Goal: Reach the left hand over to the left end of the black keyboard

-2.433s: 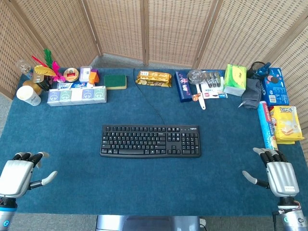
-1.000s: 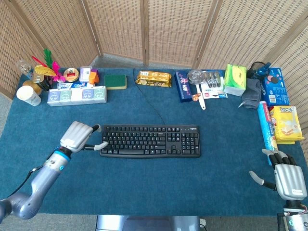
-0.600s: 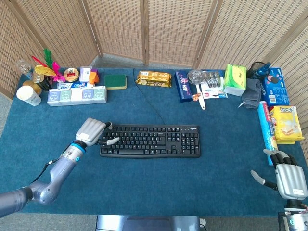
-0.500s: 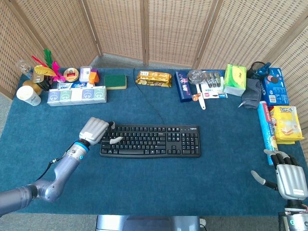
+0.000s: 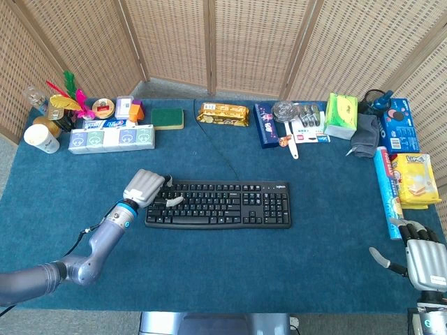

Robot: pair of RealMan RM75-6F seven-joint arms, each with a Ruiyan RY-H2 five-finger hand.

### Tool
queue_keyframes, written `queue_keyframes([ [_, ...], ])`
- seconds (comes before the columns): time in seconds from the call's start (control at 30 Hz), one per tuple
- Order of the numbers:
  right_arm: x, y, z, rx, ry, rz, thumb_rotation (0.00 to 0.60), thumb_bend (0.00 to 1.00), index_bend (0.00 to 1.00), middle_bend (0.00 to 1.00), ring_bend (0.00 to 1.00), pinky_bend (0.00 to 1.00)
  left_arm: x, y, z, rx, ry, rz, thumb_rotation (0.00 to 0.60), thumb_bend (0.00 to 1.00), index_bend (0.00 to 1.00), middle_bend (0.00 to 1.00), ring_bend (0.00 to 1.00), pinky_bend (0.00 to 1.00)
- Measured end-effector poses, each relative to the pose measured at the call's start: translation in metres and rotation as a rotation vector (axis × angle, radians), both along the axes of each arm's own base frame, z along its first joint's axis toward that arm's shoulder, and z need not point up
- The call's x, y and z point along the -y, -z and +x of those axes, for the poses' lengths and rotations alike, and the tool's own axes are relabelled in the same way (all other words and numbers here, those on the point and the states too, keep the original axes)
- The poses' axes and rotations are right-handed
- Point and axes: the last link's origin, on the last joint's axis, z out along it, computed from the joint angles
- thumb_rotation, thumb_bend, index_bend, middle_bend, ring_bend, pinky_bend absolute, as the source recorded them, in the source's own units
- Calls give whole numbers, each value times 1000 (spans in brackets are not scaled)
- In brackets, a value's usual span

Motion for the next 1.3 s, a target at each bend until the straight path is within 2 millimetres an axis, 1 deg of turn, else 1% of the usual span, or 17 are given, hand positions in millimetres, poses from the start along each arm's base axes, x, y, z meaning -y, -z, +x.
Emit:
queue_keyframes([
  [0.57, -4, -2, -4, 4, 14, -7, 0, 186, 225, 280, 229, 229, -1, 9, -2, -20, -11, -17, 0, 124, 350, 1000, 1000, 887],
  [0.73, -4, -3, -4, 3, 11, -9, 0, 187, 224, 280, 229, 229, -1, 7, -2, -14, -9, -11, 0, 123, 350, 1000, 1000, 887],
  [0.9, -5, -4, -4, 3, 12, -11, 0, 187, 224, 280, 229, 229, -2, 1, 3, 10, 9, 10, 0, 125, 350, 1000, 1000, 887],
  [1.1, -5, -4, -4, 7, 9, -12, 0, 187, 224, 281, 229, 229, 4, -17, 9, 62, 42, 52, 0, 124, 350, 1000, 1000, 887],
  [1.17, -4, -4, -3, 8, 3, -12, 0, 187, 224, 280, 229, 227, 9, -25, 9, 84, 54, 73, 0, 124, 350, 1000, 979, 871],
  [1.23, -3, -3, -2, 9, -2, -10, 0, 187, 224, 280, 229, 224, 16, -34, 7, 101, 63, 92, 0, 124, 350, 995, 898, 814],
  [1.3, -1, -3, -1, 9, -9, -6, 0, 187, 224, 281, 229, 221, 24, -44, 3, 119, 68, 118, 0, 125, 350, 937, 793, 735],
])
